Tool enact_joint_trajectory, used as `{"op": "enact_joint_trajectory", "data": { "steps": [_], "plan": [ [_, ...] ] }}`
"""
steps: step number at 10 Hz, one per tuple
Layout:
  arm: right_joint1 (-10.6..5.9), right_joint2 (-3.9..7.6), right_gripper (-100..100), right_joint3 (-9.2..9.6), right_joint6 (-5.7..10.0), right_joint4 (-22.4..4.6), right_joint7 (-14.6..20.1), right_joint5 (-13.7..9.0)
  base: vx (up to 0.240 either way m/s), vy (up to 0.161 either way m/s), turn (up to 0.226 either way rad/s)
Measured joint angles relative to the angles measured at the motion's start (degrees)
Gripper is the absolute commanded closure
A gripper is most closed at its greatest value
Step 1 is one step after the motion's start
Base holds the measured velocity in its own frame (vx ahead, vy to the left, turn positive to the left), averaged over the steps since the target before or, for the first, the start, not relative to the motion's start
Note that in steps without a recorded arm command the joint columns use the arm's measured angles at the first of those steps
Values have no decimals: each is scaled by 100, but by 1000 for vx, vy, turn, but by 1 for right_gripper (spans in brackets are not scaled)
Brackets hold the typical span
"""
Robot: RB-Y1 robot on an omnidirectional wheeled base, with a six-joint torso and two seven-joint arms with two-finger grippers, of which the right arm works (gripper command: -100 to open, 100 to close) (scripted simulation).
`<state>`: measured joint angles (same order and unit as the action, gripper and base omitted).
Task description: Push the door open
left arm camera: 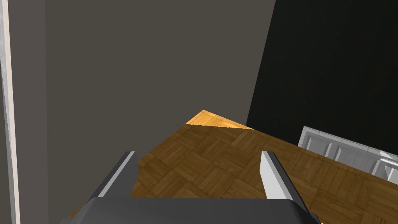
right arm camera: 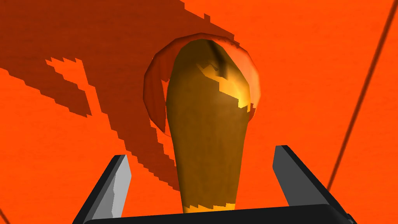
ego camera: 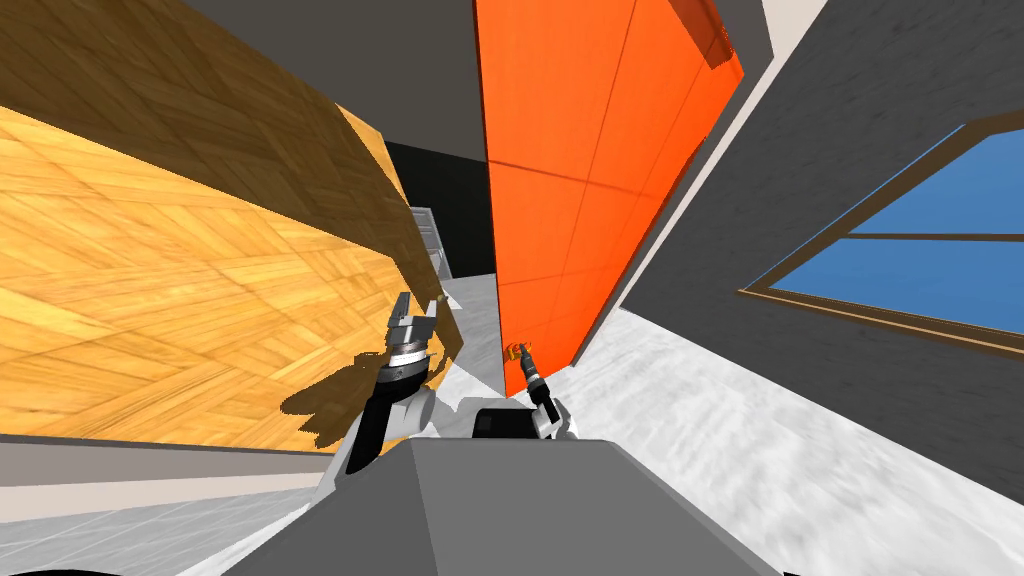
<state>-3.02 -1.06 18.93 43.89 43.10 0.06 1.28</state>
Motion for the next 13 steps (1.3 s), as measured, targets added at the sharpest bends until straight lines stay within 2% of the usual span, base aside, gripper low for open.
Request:
{"op": "enact_joint_trajectory", "data": {
  "steps": [5, 7, 9, 10, 11, 13],
  "plan": [
    [-25, 5, 100, -2, -1, 13, 0, -1, -6, -3, 4],
    [-20, 39, 100, -26, -9, -16, -9, -12, 110, 91, -34],
    [31, 150, 100, -78, -55, 17, 2, -41, 157, 97, -47],
    [-12, 150, 100, -140, -21, -64, -26, -67, 168, 133, -47],
    [-108, 152, 100, -220, 97, -242, -64, -101, 121, 99, -20],
    [-88, 194, 100, -313, 54, -142, -108, -138, 166, 115, -57]
  ]
}}
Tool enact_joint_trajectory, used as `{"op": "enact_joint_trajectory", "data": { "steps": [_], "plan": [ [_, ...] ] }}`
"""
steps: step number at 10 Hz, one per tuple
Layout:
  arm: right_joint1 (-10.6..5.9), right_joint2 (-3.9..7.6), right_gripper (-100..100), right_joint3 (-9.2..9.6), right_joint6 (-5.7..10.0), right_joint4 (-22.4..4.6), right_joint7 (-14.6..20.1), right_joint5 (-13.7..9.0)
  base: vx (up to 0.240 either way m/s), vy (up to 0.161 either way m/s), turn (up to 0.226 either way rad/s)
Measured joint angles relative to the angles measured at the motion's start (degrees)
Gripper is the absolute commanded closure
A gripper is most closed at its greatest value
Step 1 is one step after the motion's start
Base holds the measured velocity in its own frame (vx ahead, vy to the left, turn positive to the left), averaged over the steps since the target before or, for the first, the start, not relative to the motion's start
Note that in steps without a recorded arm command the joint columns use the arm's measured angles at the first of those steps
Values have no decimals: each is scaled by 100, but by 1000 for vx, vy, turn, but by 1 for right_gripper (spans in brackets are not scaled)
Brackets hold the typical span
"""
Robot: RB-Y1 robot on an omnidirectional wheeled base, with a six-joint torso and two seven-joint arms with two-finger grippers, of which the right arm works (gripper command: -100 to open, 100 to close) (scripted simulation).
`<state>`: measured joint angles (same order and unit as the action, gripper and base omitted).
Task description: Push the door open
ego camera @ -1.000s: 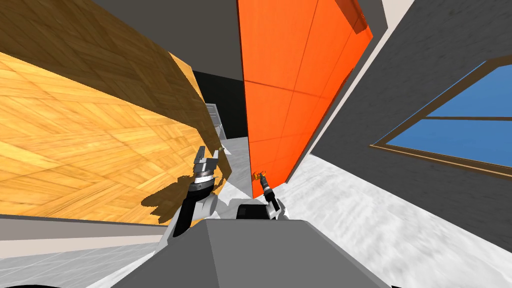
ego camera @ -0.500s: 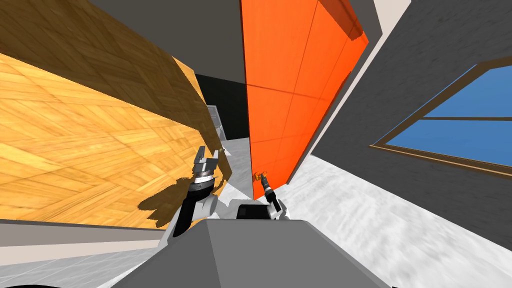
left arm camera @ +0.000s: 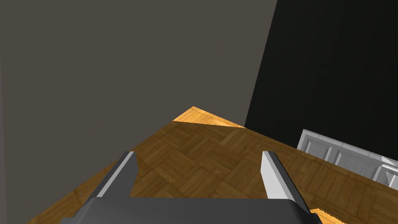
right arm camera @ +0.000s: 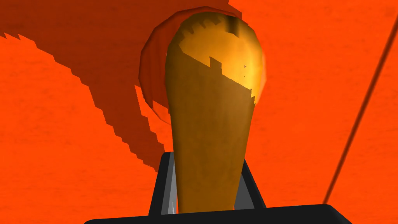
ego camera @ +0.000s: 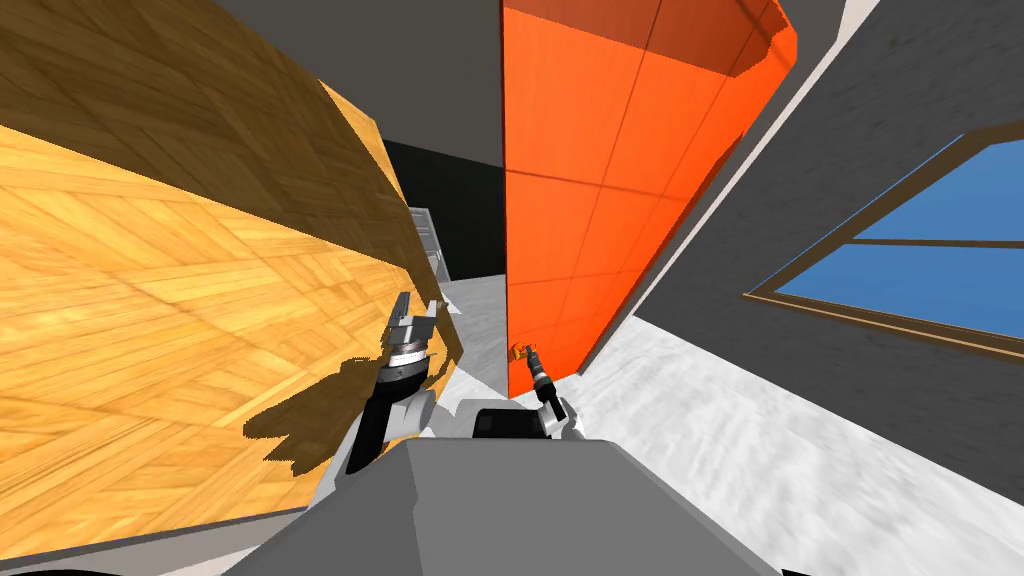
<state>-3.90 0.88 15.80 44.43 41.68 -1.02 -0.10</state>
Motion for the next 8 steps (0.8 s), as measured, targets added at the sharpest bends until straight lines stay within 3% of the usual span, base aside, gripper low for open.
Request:
{"op": "enact_joint_trajectory", "data": {
  "steps": [1, 4, 5, 6, 8],
  "plan": [
    [-99, 20, 100, -79, 33, -134, -14, -38, 94, 83, -9],
    [15, 137, 100, -216, -60, 89, -23, -96, 132, 121, -76],
    [-150, 140, 100, -323, 72, -218, -39, -147, 125, 93, -31],
    [-40, 166, 100, -349, 17, -44, -53, -155, 109, 97, -48],
    [-66, 144, 100, -490, -11, -75, -116, -214, 170, 155, -71]
  ]
}}
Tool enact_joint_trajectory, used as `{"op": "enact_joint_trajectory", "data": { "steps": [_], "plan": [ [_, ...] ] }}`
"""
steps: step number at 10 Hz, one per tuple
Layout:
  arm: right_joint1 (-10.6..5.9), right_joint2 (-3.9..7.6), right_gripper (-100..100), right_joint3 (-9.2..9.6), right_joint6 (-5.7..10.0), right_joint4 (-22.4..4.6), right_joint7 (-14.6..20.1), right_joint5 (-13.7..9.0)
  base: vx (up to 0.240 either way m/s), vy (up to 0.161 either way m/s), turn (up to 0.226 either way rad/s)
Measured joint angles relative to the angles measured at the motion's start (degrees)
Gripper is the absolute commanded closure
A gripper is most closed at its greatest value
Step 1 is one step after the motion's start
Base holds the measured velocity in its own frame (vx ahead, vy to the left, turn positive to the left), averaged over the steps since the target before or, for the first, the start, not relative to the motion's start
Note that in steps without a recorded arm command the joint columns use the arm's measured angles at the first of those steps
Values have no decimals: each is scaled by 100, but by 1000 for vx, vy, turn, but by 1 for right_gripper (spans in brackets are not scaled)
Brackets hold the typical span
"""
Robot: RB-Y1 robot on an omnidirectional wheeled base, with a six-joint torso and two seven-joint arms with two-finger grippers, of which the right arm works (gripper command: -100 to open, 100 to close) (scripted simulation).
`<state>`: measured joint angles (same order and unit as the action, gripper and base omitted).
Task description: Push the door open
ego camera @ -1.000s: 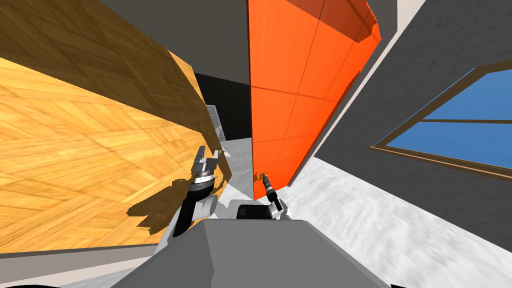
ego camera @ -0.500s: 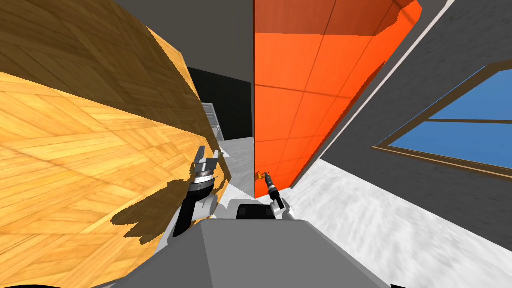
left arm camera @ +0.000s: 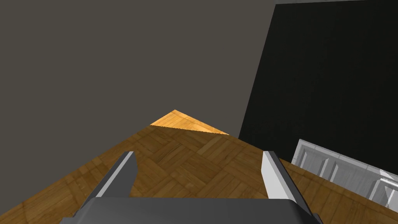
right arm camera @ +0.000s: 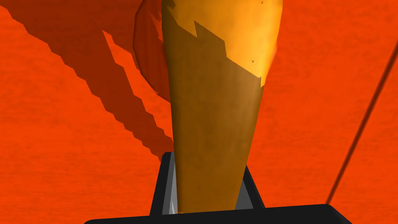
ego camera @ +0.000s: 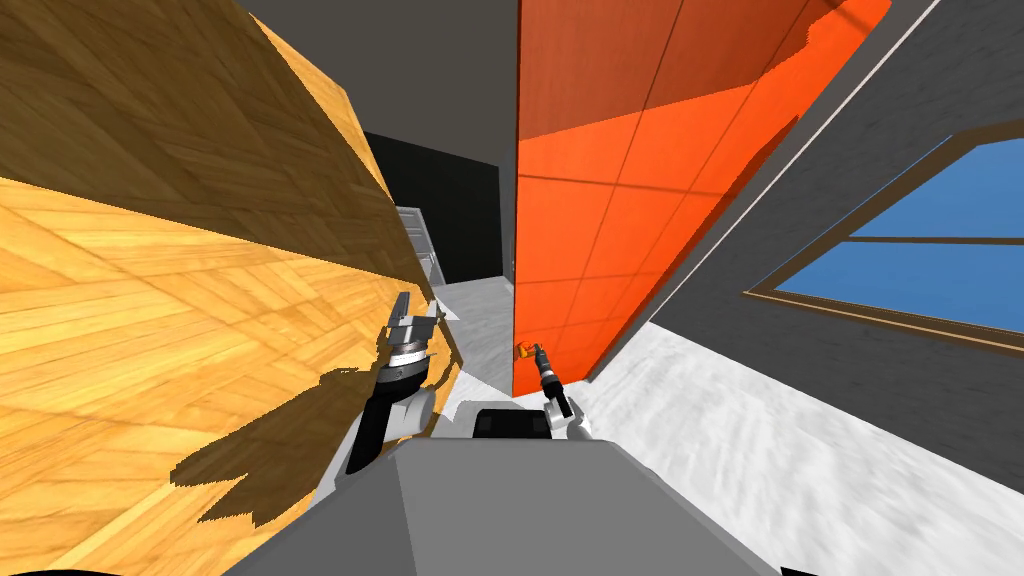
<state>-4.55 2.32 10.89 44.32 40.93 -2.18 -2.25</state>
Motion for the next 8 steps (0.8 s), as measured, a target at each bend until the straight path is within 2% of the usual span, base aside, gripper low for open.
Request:
{"op": "enact_joint_trajectory", "data": {
  "steps": [1, 3, 4, 8],
  "plan": [
    [37, 39, 100, -54, -32, 79, 3, -25, 143, 153, -67],
    [-114, 60, 100, -246, 34, -113, 3, -114, 137, 145, -73],
    [-50, 69, 100, -293, -21, 19, -18, -131, 167, 124, -60],
    [-25, -13, 100, -609, -58, 55, -117, -262, 156, 126, -75]
  ]
}}
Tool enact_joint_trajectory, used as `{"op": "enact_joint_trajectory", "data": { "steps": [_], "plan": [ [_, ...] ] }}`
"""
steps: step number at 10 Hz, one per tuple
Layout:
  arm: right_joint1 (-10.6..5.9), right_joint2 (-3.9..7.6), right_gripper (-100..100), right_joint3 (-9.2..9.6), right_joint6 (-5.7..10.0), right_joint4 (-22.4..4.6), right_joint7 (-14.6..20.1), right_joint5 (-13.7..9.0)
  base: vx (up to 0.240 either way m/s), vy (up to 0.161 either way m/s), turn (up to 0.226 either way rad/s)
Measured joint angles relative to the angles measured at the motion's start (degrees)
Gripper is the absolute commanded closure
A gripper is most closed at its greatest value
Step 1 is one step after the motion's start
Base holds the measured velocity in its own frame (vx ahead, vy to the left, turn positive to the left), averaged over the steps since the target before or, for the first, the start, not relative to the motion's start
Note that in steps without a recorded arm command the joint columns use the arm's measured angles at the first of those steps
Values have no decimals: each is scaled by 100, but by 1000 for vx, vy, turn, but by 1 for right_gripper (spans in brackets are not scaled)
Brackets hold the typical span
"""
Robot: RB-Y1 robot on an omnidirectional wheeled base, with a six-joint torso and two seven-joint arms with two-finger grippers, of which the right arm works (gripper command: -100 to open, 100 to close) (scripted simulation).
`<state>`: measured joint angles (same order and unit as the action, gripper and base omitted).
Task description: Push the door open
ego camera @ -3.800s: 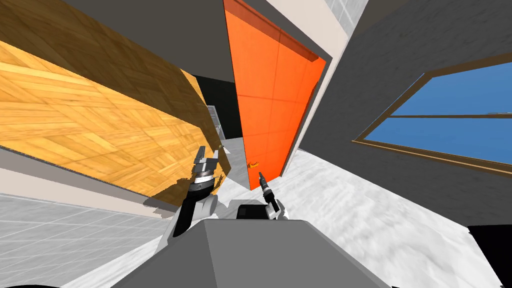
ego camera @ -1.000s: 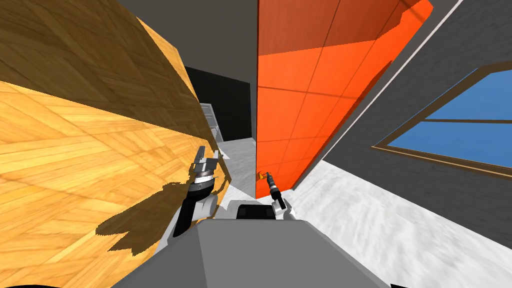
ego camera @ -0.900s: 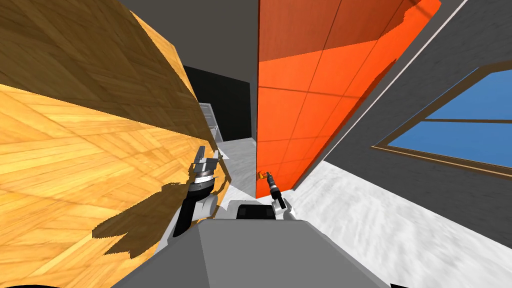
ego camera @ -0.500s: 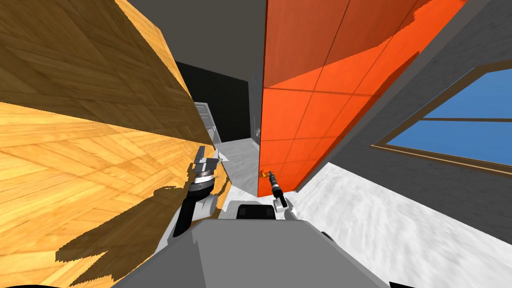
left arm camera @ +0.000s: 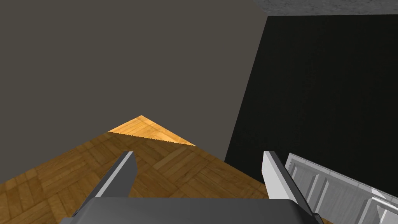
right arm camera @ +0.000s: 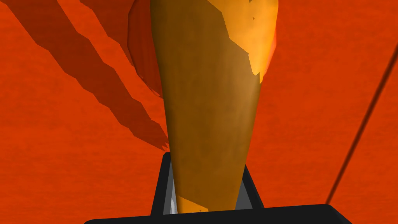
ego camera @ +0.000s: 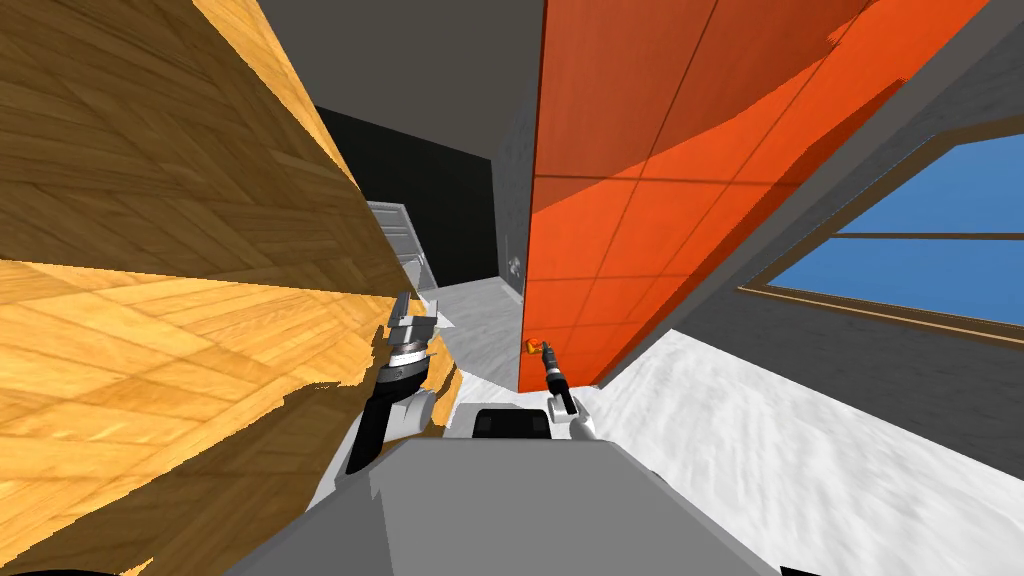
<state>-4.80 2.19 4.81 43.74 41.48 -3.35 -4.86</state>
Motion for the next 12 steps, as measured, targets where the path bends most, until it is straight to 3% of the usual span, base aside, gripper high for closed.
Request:
{"op": "enact_joint_trajectory", "data": {
  "steps": [3, 5, 8, 9, 10, 11, 12],
  "plan": [
    [-80, -49, 100, -212, 39, -102, -28, -94, 143, 125, -67],
    [-78, -54, 100, -304, 63, -98, -40, -133, 92, 23, -62],
    [-4, -3, 100, -376, -65, -12, -133, -176, 196, 20, -43],
    [-142, 27, 100, -432, 69, -263, -153, -206, 145, 12, -16],
    [-117, 41, 100, -448, 95, -200, -167, -214, 204, 4, -79],
    [50, 38, 100, -485, -121, 161, -230, -231, 187, 9, -30],
    [76, 50, 100, -498, -115, 173, -261, -236, 93, 4, 0]
  ]
}}
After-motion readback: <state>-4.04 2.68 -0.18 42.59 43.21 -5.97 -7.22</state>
